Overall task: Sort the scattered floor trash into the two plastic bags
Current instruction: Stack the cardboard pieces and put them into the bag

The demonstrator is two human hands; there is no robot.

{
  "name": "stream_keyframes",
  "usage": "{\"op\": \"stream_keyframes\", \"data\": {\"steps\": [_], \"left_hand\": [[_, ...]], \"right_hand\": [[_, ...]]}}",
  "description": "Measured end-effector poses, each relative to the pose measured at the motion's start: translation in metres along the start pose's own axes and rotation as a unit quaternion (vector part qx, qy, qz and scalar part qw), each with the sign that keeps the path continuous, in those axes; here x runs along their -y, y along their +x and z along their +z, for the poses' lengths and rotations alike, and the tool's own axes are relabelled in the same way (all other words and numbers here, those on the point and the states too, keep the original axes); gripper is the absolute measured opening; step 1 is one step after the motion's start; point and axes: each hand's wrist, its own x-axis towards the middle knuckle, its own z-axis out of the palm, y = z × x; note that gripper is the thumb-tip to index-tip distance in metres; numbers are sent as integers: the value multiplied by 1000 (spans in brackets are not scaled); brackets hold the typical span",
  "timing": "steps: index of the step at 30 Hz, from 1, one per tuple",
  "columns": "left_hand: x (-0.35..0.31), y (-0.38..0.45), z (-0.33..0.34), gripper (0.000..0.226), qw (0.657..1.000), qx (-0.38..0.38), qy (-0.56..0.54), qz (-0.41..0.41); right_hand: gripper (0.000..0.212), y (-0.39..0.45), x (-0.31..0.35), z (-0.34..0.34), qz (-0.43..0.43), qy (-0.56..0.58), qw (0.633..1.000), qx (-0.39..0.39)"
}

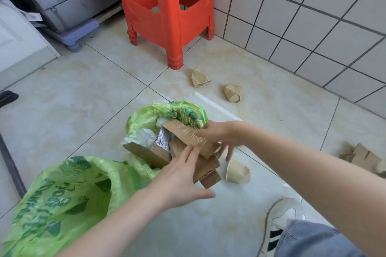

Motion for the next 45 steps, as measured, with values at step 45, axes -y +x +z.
{"op": "stream_keyframes", "data": {"steps": [45], "left_hand": [[87, 42, -5, 60, 992, 27, 127, 10]], "right_hand": [[29, 39, 9, 55, -110, 32, 989, -99]]}}
